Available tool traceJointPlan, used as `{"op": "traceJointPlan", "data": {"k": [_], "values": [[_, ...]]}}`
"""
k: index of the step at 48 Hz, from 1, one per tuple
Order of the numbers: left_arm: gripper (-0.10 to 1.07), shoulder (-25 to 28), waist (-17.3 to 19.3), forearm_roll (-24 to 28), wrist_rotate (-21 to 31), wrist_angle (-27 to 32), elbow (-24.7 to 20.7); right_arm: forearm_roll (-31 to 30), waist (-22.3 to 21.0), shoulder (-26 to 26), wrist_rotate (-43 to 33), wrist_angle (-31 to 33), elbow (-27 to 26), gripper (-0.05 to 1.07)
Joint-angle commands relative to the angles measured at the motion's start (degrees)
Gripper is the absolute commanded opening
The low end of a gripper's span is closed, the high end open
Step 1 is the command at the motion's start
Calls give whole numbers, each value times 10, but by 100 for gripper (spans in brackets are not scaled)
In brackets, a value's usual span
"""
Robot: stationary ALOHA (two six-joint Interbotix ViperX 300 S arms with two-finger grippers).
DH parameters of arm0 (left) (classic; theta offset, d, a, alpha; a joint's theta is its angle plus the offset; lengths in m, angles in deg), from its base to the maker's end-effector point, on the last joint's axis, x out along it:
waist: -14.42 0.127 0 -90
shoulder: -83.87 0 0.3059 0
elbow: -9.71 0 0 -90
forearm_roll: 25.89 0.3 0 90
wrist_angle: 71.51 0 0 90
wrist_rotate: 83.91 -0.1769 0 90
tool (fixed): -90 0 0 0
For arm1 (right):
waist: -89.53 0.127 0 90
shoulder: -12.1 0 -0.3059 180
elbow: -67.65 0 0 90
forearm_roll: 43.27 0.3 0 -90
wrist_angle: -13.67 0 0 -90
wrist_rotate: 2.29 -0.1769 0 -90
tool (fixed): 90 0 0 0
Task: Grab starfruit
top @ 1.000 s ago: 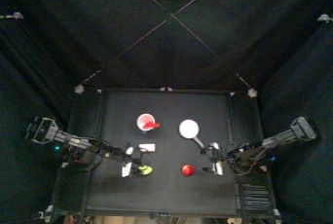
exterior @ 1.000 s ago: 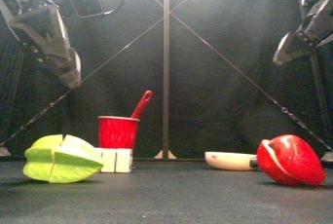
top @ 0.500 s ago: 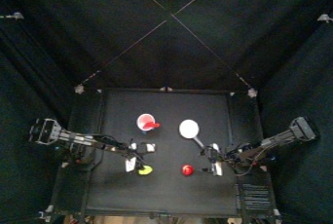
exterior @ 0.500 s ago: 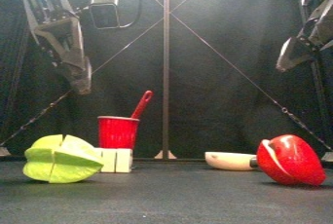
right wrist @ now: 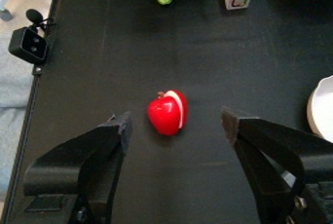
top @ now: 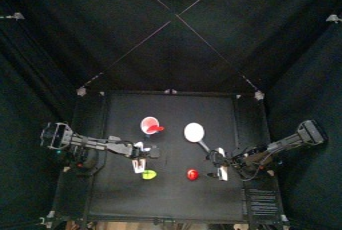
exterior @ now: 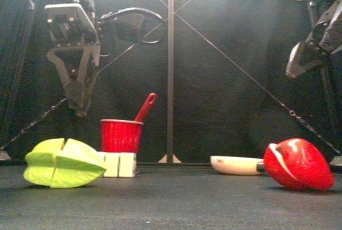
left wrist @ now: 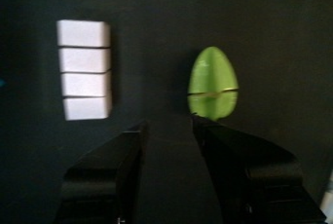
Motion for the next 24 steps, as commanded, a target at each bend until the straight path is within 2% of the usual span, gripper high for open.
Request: {"op": "traceJointPlan", "data": {"k": [1,3,8,19,24], "values": [[82,4,-25,47,51,13,-21,1,-1,1,0,-4,-4,101],[83,6,-29,48,79,13,-21,1,-1,1,0,-4,-4,101],[86,12,-41,48,106,7,-17,1,-4,1,0,-4,-4,101],[97,46,-71,34,113,-73,-2,3,-6,-4,0,-4,-4,101],[98,62,-76,32,114,-98,0,3,-7,-7,0,-4,-4,101]]}}
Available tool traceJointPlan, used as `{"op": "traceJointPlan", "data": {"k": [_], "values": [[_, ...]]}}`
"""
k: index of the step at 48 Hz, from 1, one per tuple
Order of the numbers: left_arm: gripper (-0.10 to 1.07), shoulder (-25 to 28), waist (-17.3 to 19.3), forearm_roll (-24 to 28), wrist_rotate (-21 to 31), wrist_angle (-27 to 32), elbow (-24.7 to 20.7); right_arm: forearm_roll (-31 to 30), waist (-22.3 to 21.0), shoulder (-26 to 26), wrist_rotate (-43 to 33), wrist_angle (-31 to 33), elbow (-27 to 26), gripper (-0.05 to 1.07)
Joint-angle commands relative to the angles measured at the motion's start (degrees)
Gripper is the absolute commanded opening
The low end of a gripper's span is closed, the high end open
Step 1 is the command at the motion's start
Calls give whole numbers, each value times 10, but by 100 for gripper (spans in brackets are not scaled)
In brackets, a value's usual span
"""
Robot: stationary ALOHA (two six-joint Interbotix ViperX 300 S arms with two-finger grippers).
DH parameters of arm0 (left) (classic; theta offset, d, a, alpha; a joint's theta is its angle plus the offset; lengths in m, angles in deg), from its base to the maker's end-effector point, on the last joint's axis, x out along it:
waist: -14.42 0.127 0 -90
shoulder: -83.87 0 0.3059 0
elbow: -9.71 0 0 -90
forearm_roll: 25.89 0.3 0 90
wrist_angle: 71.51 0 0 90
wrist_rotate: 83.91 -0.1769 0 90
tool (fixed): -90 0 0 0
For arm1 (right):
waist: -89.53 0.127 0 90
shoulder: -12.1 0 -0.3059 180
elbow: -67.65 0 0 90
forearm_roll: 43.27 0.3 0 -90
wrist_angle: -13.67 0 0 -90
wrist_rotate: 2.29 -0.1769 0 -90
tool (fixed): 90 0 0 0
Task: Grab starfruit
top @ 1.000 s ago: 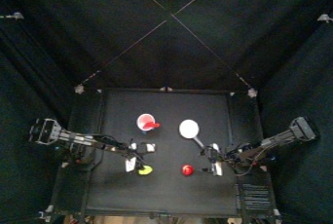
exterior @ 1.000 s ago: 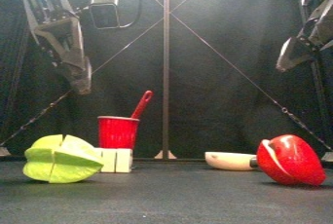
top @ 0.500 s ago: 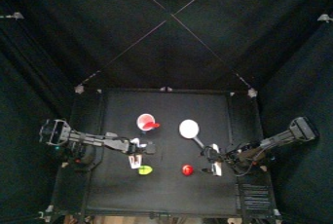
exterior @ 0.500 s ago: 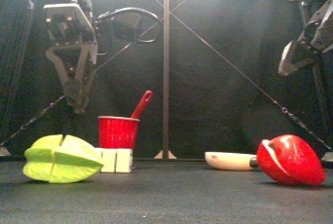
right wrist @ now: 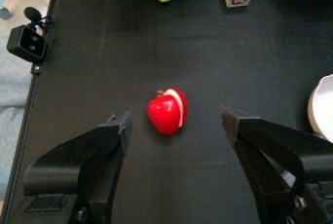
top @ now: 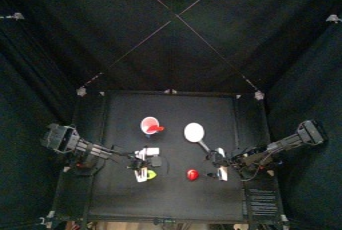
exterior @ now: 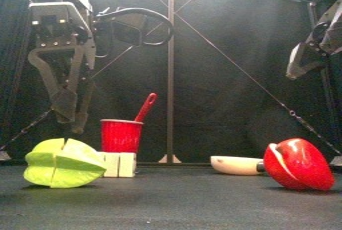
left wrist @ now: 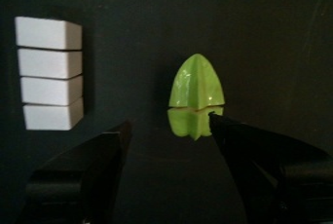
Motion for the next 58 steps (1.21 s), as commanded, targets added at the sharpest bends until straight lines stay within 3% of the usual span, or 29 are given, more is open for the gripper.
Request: {"op": "traceJointPlan", "data": {"k": [1,15,33,58], "values": [[98,10,-5,-2,2,-21,-6,2,-1,-3,0,-4,-5,101],[98,49,-8,-19,3,-68,-2,2,-2,-4,0,-4,-5,101],[98,64,-11,-56,3,-76,5,3,-4,-5,0,-4,-4,101],[92,81,-11,-54,1,-79,5,3,-8,-5,0,-4,-2,101]]}}
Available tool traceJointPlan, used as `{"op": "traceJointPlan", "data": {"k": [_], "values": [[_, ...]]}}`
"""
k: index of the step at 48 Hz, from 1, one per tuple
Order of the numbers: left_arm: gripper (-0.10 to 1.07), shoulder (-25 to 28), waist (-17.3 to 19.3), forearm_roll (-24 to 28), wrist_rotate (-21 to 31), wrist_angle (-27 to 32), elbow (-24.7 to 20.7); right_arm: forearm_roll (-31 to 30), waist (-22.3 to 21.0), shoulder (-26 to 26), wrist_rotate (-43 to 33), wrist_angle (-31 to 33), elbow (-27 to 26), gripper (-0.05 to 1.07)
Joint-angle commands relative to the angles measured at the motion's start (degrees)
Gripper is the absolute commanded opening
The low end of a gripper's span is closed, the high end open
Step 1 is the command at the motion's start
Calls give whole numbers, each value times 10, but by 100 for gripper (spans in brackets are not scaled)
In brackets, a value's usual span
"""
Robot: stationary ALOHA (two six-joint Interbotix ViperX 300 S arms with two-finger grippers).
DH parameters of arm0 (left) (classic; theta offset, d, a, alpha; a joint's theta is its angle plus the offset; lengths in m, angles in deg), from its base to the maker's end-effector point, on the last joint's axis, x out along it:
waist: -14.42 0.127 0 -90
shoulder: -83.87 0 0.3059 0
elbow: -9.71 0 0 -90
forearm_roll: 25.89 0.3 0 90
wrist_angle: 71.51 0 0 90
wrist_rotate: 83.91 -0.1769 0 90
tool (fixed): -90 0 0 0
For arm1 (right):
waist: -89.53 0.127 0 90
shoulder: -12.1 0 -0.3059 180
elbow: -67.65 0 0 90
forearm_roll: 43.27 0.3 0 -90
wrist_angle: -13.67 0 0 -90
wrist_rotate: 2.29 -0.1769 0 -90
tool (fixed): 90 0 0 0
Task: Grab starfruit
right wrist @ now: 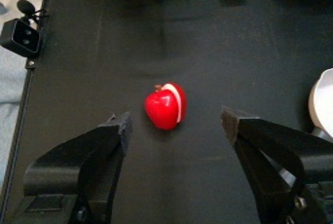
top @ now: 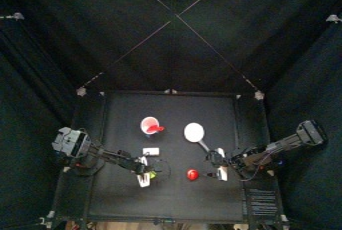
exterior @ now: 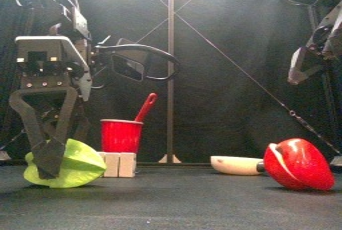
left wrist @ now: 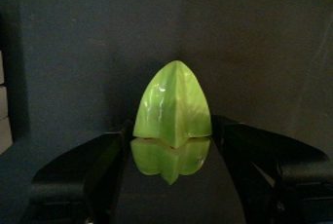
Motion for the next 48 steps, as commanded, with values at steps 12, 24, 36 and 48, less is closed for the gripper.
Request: {"op": "traceJointPlan", "data": {"k": [12,24,36,48], "values": [[68,-2,-1,2,-1,-4,-5,0,-2,0,0,-4,-6,101],[60,-15,-7,-2,-2,6,-12,4,-3,-2,-1,-6,-8,101],[60,-34,-7,3,-1,15,-13,24,-3,-2,1,-14,-11,101],[60,-28,-7,5,0,10,-19,22,-3,-2,1,-14,-10,101]]}}
